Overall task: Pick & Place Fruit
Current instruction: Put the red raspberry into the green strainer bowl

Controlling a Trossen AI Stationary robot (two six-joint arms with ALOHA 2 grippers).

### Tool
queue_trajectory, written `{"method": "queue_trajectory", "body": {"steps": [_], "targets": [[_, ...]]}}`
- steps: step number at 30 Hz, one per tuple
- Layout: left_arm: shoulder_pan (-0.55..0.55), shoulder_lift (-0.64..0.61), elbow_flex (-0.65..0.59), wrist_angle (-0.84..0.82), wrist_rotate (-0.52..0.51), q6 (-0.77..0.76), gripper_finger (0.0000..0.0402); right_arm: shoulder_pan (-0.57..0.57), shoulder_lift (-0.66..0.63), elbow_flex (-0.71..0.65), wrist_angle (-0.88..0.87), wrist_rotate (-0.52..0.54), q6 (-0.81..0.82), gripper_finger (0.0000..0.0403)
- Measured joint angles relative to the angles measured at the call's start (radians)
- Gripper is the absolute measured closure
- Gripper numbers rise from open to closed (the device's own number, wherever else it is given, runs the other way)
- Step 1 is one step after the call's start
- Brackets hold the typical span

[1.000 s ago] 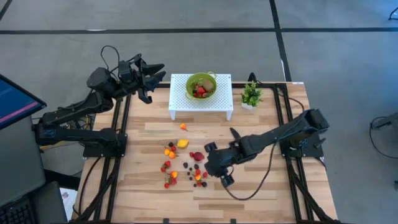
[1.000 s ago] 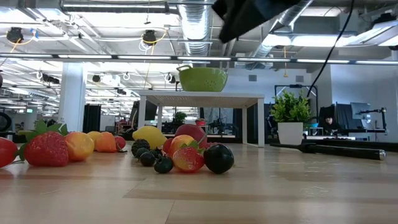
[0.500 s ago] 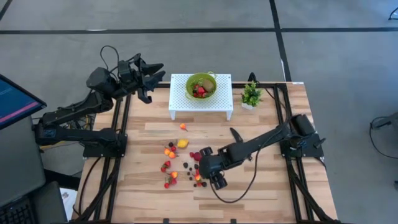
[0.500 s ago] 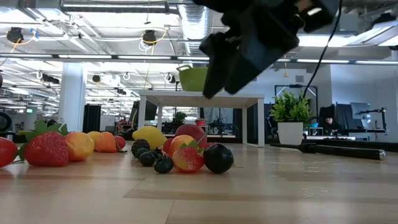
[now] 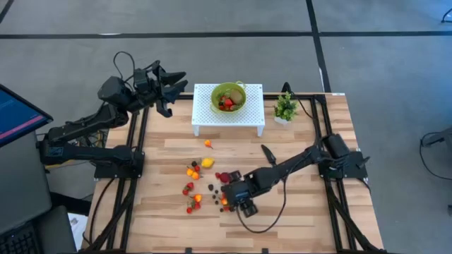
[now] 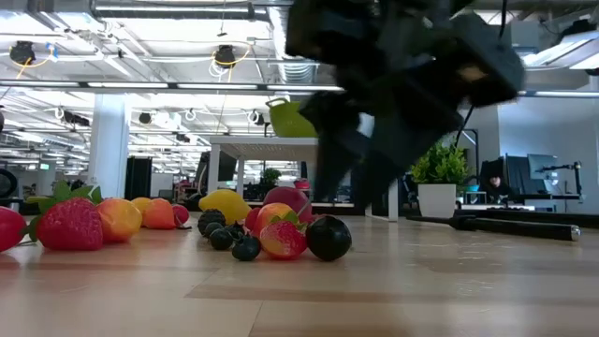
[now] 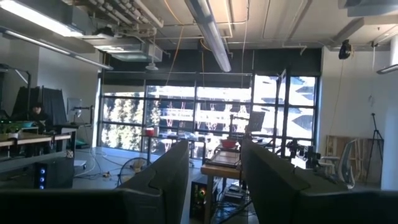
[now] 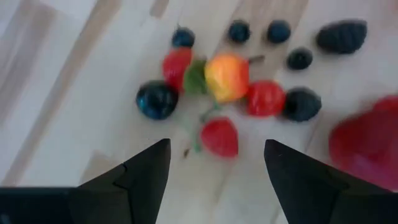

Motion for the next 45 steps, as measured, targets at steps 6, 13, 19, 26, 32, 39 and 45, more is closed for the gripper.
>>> {"method": "queue_trajectory", "body": {"steps": [6,13,19,26,32,39,45], "targets": [[0.000,0.000,0.000,0.006,0.000,0.000,0.0259,-0.008,0.069,0.008,0.046,0.000,-0.003,0.0148],[0.000,0.000,0.000,0.010,0.000,0.000,0.0259,-0.015,0.079,0.009,0.034,-0.007,0.033,0.0171],[0.000,0.000,0.000,0.008,0.000,0.000,0.0259,-0.014,0.074,0.007,0.034,-0.011,0.031,0.0245],[0.000,0.000,0.000,0.008,0.000,0.000,0.0259,-0.013,0.073,0.007,0.031,-0.028,0.030,0.0329],[0.000,0.000,0.000,0.008,0.000,0.000,0.0259,-0.013,0.062,0.006,-0.016,-0.026,0.030,0.0337],[0.000,0.000,0.000,0.008,0.000,0.000,0.0259,-0.016,-0.021,0.004,-0.039,-0.022,0.030,0.0355],[0.000,0.000,0.000,0.008,0.000,0.000,0.0259,-0.029,-0.124,0.004,-0.040,-0.023,0.030,0.0398]]}}
